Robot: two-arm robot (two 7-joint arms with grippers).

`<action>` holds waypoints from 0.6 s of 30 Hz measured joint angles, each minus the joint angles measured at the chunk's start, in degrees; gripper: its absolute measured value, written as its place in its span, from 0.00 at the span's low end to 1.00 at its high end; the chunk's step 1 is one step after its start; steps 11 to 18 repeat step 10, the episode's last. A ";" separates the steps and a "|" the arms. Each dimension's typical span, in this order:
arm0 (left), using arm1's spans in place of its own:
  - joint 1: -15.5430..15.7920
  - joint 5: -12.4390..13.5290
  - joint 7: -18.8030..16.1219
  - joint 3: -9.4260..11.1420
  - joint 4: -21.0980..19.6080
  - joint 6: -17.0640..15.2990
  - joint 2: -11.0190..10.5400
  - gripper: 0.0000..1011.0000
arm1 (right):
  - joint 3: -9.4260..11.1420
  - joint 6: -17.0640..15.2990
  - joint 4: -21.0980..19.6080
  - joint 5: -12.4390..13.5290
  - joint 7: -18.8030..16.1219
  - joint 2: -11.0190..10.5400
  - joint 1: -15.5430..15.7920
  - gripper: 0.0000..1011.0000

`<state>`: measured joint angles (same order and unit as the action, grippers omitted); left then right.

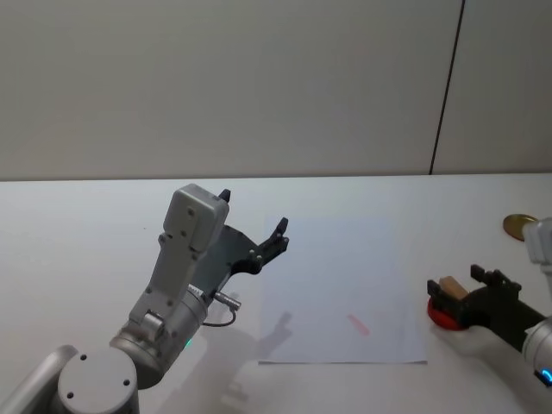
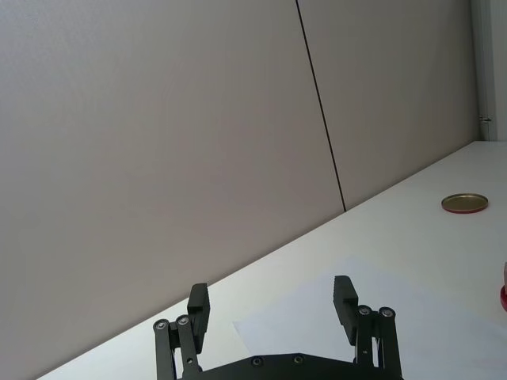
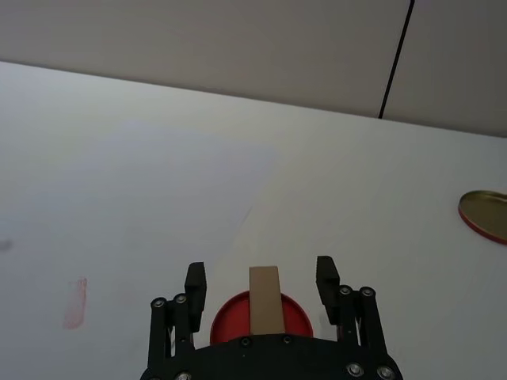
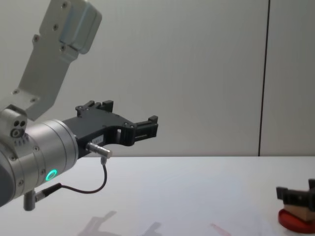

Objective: Use the one hand to pick up the stamp and affix it onto the A4 paper.

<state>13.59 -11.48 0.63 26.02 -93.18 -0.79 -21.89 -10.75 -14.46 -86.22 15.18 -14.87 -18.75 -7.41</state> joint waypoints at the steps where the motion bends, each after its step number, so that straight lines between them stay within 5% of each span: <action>1: 0.00 0.00 0.00 0.00 0.00 0.00 0.00 0.98 | 0.06 0.34 -0.32 0.13 0.06 -0.02 0.01 0.83; 8: 0.00 0.00 0.00 0.00 0.00 0.00 0.00 0.98 | 0.26 1.47 -1.32 0.67 0.29 -0.07 0.01 0.99; 18: 0.00 0.00 0.00 0.00 0.00 0.00 0.00 0.98 | 0.32 1.73 -1.55 0.79 0.35 -0.08 0.01 0.99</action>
